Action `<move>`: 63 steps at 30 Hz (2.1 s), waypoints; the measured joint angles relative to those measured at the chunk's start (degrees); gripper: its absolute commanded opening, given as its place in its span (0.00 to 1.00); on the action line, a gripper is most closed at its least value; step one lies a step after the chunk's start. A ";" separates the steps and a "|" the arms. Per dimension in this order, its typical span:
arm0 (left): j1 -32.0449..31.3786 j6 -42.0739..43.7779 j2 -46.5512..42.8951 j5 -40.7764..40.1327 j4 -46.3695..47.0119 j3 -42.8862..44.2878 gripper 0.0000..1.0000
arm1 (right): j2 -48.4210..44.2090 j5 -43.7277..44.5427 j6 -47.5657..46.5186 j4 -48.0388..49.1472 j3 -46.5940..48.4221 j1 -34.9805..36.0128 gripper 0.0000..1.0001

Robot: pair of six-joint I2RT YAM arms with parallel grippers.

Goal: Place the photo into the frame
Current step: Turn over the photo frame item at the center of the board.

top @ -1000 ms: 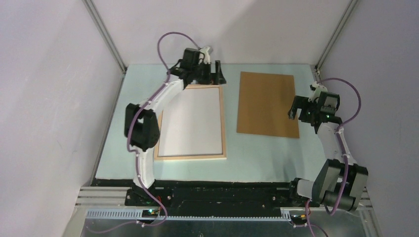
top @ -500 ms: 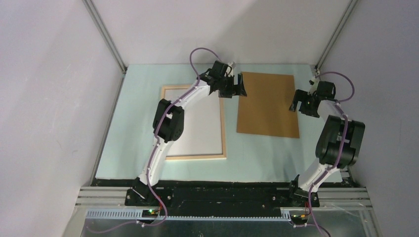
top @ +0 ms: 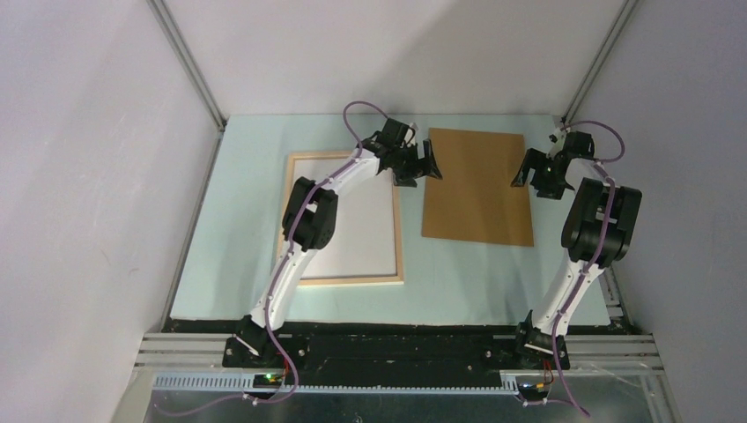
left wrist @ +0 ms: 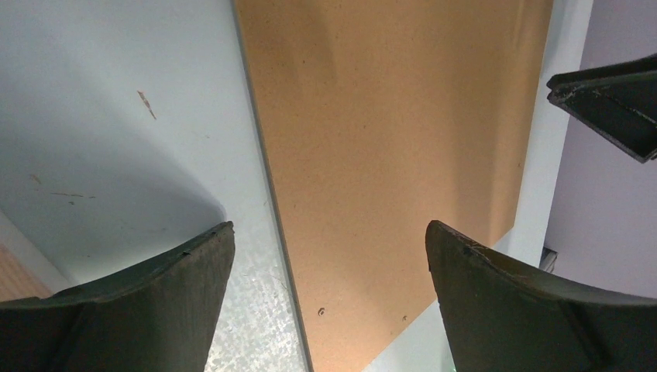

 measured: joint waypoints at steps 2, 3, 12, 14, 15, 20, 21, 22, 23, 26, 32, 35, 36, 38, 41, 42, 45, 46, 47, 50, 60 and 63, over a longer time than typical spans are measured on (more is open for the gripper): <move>-0.09 -0.57 0.31 0.33 0.04 0.02 0.98 | 1.57 -0.87 0.44 -1.07 1.86 0.00 0.90; -0.13 -0.92 0.37 0.52 0.20 0.07 0.98 | 2.16 -1.27 0.76 -1.44 2.56 0.00 0.90; -0.46 -2.89 1.55 2.38 0.46 1.42 0.98 | 6.88 -4.70 2.78 -4.31 8.85 0.00 0.89; -0.57 -3.32 1.88 3.08 0.61 1.73 0.98 | 7.48 -5.66 3.02 -4.66 9.68 0.00 0.88; -0.63 -3.52 1.90 3.37 0.74 1.73 0.98 | 7.63 -6.19 3.17 -4.72 9.88 0.00 0.88; -0.96 -4.33 2.05 4.13 0.87 1.73 0.98 | 8.09 -9.16 3.37 -4.90 10.10 -0.46 0.86; -0.94 -4.39 2.05 4.24 0.87 1.73 0.99 | 8.17 -9.84 3.37 -4.87 10.10 -0.70 0.86; -0.94 -4.42 2.05 4.28 0.87 1.73 0.99 | 8.24 -10.78 3.37 -4.87 10.10 -1.05 0.85; -0.96 -4.44 2.05 4.31 0.87 1.73 0.98 | 8.31 -11.52 3.34 -4.85 10.10 -1.27 0.85; -0.98 -4.44 2.05 4.52 0.83 1.73 0.99 | 8.35 -13.20 3.15 -5.11 10.05 -1.90 0.83; -1.01 -4.39 1.25 4.66 0.94 0.28 0.99 | 7.43 -17.09 2.45 -5.25 8.00 -3.41 0.83; -1.18 -4.39 -0.44 4.59 0.87 -2.36 0.98 | 4.55 -18.60 1.84 -6.14 5.05 -3.91 0.82; -1.25 -4.37 -1.11 4.59 0.87 -3.52 0.98 | 3.43 -19.06 1.44 -6.45 4.22 -3.98 0.82; -1.40 -4.31 -2.71 4.50 0.74 -5.95 0.98 | 0.76 -20.02 0.83 -7.08 2.82 -4.02 0.82; -1.92 -4.20 -4.76 4.24 0.09 -8.98 0.98 | -3.93 -22.23 -0.33 -7.76 0.94 -4.02 0.81; -2.10 -4.11 -5.31 4.22 -0.17 -9.75 0.98 | -5.64 -22.95 -0.68 -7.93 0.39 -4.02 0.81; -2.91 -3.65 -6.99 4.37 -1.05 -12.26 0.98 | -10.19 -25.46 -1.84 -8.68 -0.66 -4.02 0.81; -3.19 -3.54 -7.48 4.61 -1.42 -12.98 0.98 | -11.74 -26.47 -2.10 -9.03 -0.85 -4.02 0.81; -3.50 -3.28 -7.89 4.83 -1.79 -13.60 0.98 | -13.22 -27.50 -2.36 -9.40 -1.07 -4.02 0.81; -4.26 -2.64 -8.39 5.62 -2.32 -14.47 0.98 | -17.03 -30.45 -2.78 -10.25 -1.20 -4.02 0.81; -5.53 -0.15 -9.27 8.04 -2.10 -16.28 0.98 | -25.57 -40.09 -2.89 -12.02 -1.20 -2.34 0.80; -5.53 0.20 -9.46 9.05 -1.64 -16.85 0.98 | -26.16 -41.00 -2.89 -12.04 -1.20 -2.01 0.80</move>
